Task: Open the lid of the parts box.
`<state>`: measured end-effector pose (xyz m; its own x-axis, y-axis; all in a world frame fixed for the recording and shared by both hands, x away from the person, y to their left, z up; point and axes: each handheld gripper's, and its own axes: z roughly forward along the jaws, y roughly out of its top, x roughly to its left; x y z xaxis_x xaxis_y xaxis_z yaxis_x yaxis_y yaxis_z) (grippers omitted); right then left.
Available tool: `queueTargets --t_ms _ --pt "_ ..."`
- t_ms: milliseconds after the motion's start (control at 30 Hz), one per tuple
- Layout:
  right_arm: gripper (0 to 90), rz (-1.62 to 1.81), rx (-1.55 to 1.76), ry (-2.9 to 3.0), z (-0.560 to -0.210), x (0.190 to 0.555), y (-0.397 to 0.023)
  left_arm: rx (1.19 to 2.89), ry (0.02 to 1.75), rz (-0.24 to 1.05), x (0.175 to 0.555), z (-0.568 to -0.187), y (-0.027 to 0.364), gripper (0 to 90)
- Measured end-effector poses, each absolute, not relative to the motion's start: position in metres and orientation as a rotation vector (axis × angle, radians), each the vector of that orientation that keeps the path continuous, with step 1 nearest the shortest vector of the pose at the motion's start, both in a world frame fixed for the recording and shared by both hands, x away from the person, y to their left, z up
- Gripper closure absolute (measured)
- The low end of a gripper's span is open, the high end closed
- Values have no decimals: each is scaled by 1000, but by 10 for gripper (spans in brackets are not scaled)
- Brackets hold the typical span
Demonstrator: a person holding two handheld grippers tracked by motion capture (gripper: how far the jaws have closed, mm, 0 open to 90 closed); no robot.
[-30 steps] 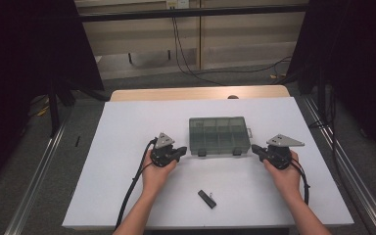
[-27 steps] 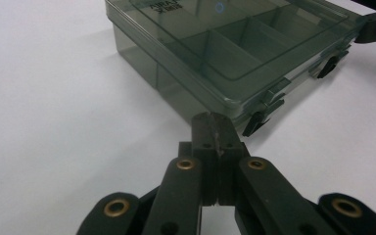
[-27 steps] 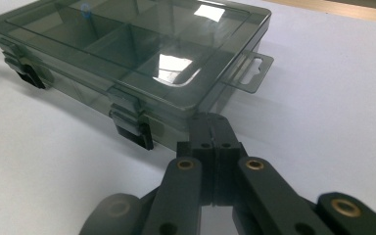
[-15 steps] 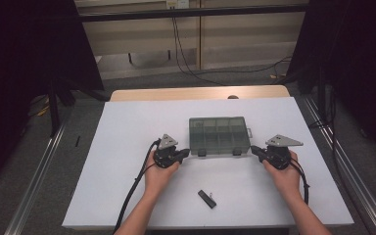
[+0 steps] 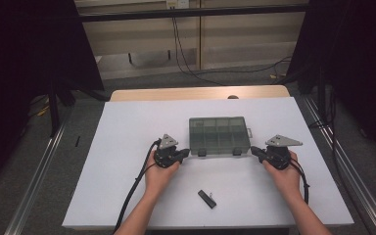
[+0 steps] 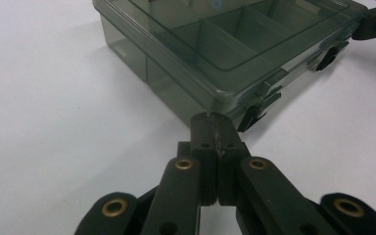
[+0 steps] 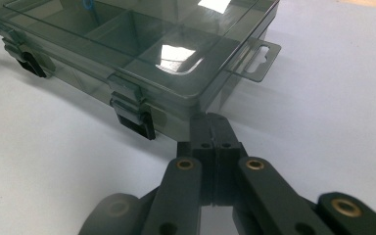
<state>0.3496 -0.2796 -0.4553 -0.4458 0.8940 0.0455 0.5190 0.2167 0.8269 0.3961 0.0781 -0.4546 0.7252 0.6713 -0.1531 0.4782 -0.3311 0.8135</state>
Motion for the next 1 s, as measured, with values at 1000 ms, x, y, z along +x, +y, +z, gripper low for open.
queueTargets --t_ms 1000 --pt "890 1254 1269 1951 -448 350 -278 1916 869 289 397 -442 73 881"
